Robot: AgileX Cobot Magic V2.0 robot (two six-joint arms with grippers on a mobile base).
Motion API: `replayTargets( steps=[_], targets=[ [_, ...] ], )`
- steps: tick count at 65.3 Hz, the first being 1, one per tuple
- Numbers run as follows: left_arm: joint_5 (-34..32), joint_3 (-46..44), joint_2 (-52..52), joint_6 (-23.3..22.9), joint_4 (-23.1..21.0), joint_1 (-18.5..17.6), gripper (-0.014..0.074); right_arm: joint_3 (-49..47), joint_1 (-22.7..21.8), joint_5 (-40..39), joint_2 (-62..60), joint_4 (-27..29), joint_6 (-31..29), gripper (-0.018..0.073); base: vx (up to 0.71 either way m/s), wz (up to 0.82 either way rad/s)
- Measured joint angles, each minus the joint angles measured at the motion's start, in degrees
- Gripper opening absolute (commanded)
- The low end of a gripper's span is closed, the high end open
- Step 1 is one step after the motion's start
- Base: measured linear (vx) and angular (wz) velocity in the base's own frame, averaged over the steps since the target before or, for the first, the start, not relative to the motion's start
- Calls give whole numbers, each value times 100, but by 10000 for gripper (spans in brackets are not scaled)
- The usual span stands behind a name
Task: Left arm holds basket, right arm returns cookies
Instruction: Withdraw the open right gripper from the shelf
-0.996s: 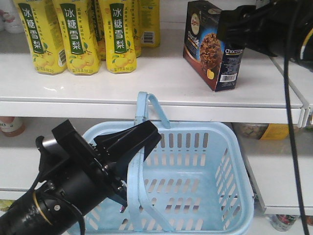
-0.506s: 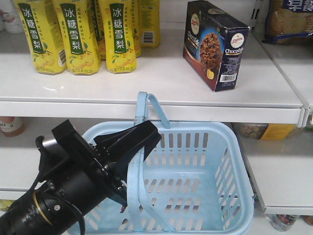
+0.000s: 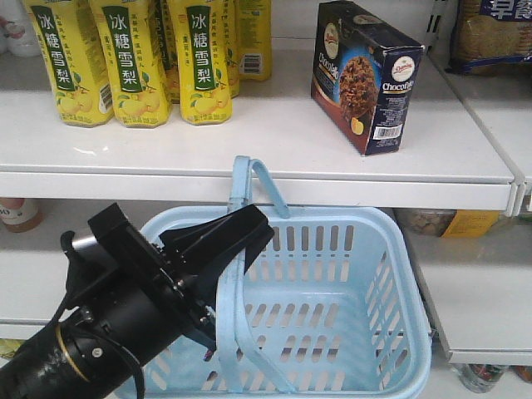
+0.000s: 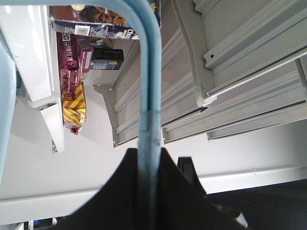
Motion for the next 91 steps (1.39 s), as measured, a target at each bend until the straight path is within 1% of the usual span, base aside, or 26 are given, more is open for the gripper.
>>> replayTargets(
  steps=[7,13,20,29,44,53,63,91],
  targets=[
    [0,0,0,0,0,0,0,0,0,358,-369,18,-7,-3,0,0],
    [0,0,0,0,-5,0,0,116,0,522,-768,64,-183,-3,0,0],
    [0,0,0,0,-5,0,0,586,0,583,-1329,270,-432,-3,0,0],
    [0,0,0,0,-5,0,0,1285,0,623,-2041,626,-519,-3,0,0],
    [0,0,0,0,-5,0,0,2402,0,627,-3015,821,-688,-3,0,0],
    [0,0,0,0,-5,0,0,2922,0,627,-3310,867,-731,-3,0,0],
    [0,0,0,0,-5,0,0,3083,0,641,-3334,910,-731,-3,0,0],
    [0,0,0,0,-5,0,0,3083,0,641,-3334,952,-731,-3,0,0]
  ],
)
